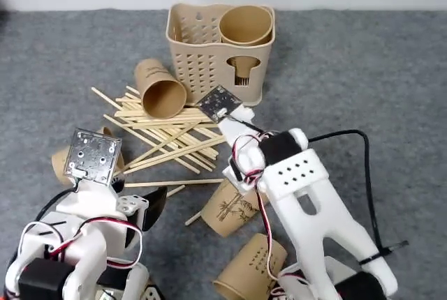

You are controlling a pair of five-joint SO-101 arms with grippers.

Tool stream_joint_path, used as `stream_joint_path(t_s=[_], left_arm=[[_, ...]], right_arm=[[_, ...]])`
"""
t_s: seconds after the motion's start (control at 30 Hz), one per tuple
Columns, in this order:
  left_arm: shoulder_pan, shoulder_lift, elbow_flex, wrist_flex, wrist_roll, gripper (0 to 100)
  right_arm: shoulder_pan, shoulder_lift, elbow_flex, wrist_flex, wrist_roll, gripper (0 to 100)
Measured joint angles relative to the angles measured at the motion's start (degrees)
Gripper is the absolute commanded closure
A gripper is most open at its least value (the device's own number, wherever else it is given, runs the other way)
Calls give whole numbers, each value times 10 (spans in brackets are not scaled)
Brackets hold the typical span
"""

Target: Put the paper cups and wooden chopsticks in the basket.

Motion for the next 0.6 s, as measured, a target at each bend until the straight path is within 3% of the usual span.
stream_joint_path(t_s=[0.23, 0.6], left_arm=[[0, 0, 0, 0, 0, 754], [0, 0, 0, 0, 0, 754]], right_arm=[[-4, -4, -2, 6, -13, 991], [-41, -4, -136, 108, -12, 991]])
